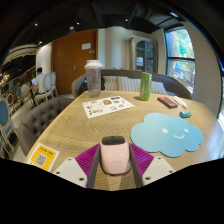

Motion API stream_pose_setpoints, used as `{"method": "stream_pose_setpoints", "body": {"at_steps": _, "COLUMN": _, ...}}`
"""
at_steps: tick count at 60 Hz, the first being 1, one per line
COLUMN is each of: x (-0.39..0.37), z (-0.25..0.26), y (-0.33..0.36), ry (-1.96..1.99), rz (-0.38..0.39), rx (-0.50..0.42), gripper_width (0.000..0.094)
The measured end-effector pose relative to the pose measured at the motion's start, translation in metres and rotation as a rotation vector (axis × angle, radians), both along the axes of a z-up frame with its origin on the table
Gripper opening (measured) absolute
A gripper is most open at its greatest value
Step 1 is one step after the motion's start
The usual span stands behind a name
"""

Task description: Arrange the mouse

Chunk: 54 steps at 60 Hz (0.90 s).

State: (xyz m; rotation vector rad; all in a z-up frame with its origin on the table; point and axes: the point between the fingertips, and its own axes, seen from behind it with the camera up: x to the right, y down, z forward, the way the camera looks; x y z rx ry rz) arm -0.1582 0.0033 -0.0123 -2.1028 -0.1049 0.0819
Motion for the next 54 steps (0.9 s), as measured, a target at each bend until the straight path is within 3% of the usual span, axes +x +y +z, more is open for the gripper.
{"method": "stream_pose_setpoints", "body": {"at_steps": 10, "x": 0.000, "z": 0.002, "y": -0.001, "ry": -0.009, "rz": -0.012, "rx": 0.019, "gripper_width": 0.0460}}
{"method": "stream_pose_setpoints", "body": {"at_steps": 15, "x": -0.009, "z": 0.006, "y": -0.006, "ry": 0.003, "rz": 0.018, "rx": 0.016, "gripper_width": 0.0413}}
{"method": "stream_pose_setpoints", "body": {"at_steps": 20, "x": -0.016, "z": 0.044, "y": -0.008, "ry": -0.014, "rz": 0.061, "rx": 0.095, "gripper_width": 0.0408}}
{"method": "stream_pose_setpoints", "body": {"at_steps": 27, "x": 0.029, "z": 0.143, "y": 0.006, "ry": -0.010, "rz": -0.018, "rx": 0.294, "gripper_width": 0.0406}}
{"method": "stream_pose_setpoints", "body": {"at_steps": 34, "x": 0.116, "z": 0.188, "y": 0.019, "ry": -0.033, "rz": -0.160, "rx": 0.372, "gripper_width": 0.0405}}
{"method": "stream_pose_setpoints", "body": {"at_steps": 39, "x": 0.173, "z": 0.161, "y": 0.038, "ry": -0.058, "rz": -0.233, "rx": 0.305, "gripper_width": 0.0404}}
{"method": "stream_pose_setpoints", "body": {"at_steps": 46, "x": 0.212, "z": 0.086, "y": 0.047, "ry": -0.036, "rz": -0.259, "rx": 0.127, "gripper_width": 0.0404}}
{"method": "stream_pose_setpoints", "body": {"at_steps": 54, "x": 0.217, "z": 0.026, "y": 0.055, "ry": -0.040, "rz": -0.205, "rx": 0.008, "gripper_width": 0.0405}}
